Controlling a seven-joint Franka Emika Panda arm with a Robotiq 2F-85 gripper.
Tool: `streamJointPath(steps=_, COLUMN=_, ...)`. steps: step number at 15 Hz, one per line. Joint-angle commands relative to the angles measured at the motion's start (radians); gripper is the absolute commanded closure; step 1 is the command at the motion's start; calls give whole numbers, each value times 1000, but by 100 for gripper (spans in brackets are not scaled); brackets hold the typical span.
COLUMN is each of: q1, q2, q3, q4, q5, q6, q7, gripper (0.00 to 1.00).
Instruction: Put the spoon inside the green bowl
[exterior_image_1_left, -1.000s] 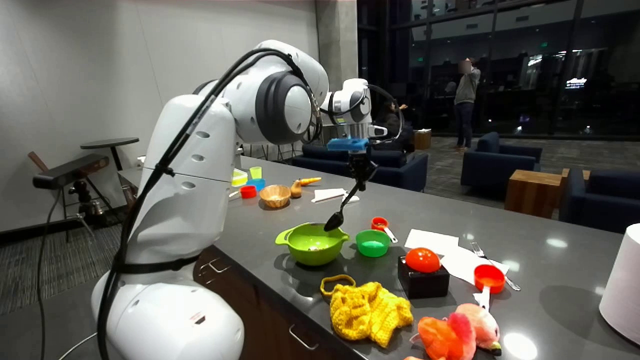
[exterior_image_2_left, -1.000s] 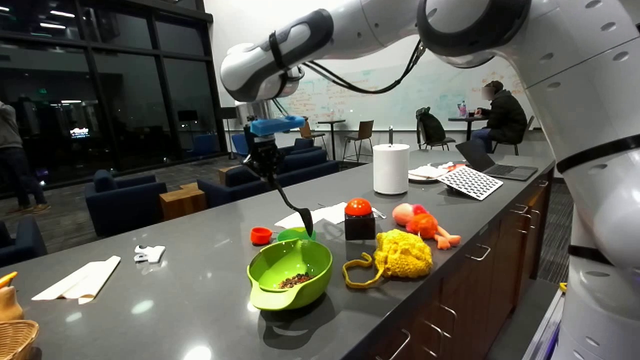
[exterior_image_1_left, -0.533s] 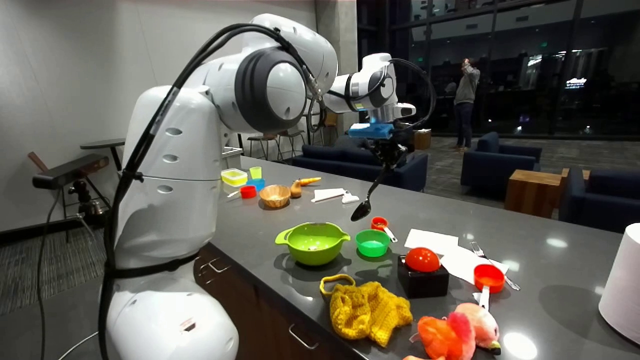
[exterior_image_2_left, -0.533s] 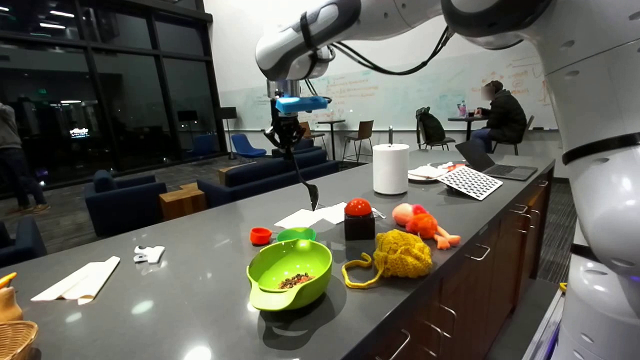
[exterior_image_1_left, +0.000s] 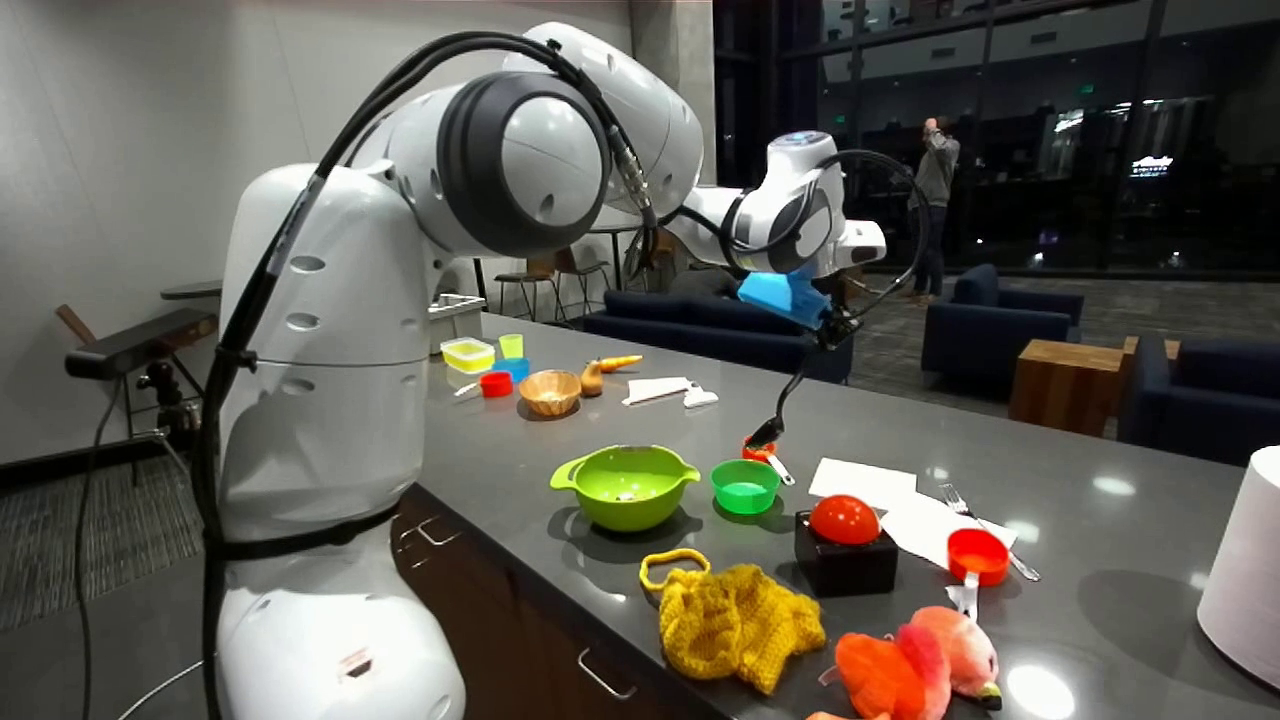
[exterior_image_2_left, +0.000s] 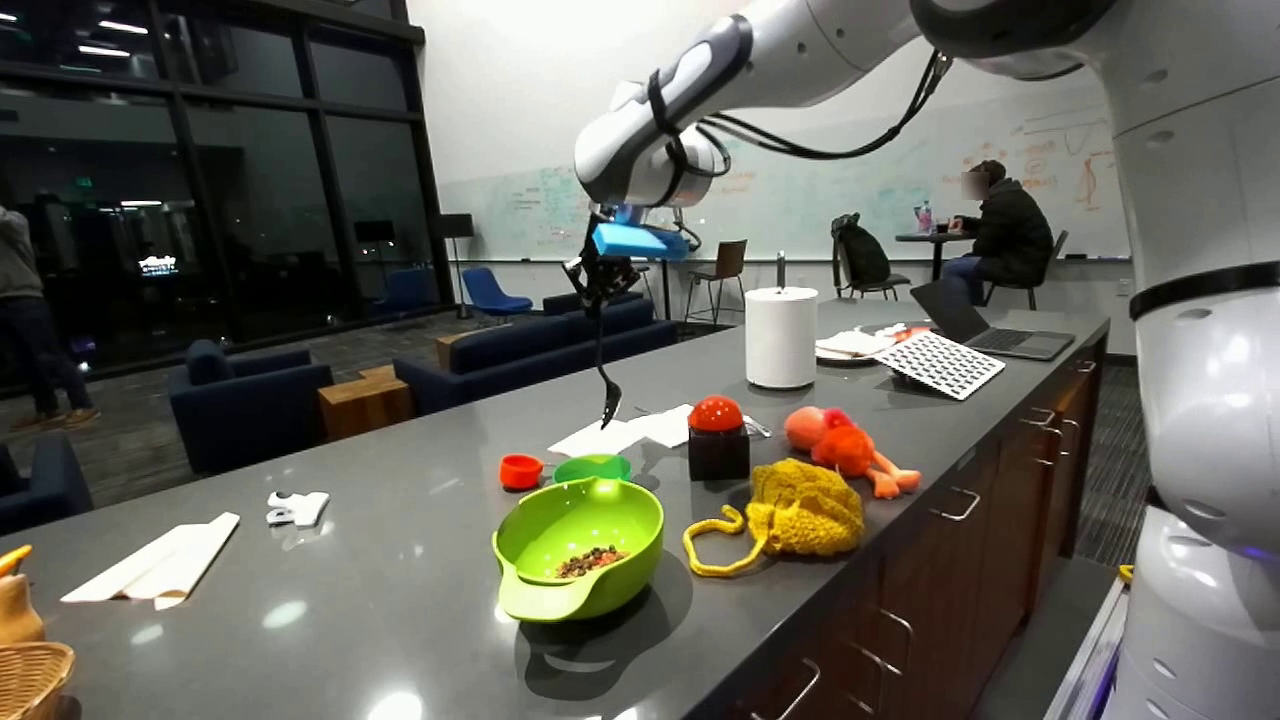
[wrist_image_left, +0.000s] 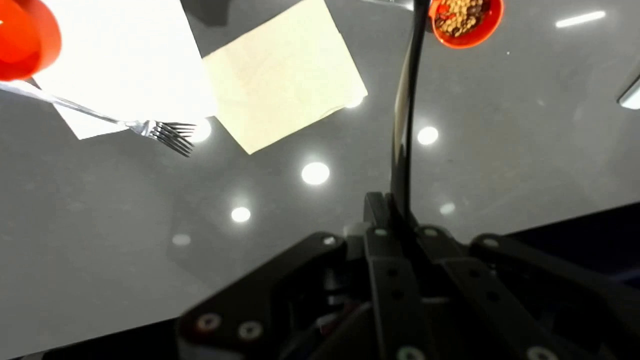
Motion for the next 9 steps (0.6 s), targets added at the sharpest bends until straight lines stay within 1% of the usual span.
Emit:
streamJointPath(steps=1, q1=-42, q2=-76, q3=21, q4=-176, q5=168, q6=202, q7=-106, gripper=99)
streamJointPath(steps=5, q1=-76, q2=-101, q3=60, q4=-296, q5=391, q6=353, q7=-267, gripper=99)
streamJointPath(steps=9, q1=-106, q2=-130, q3=107, q4=-388, q5=663, q6=402, q7=-467, gripper=99)
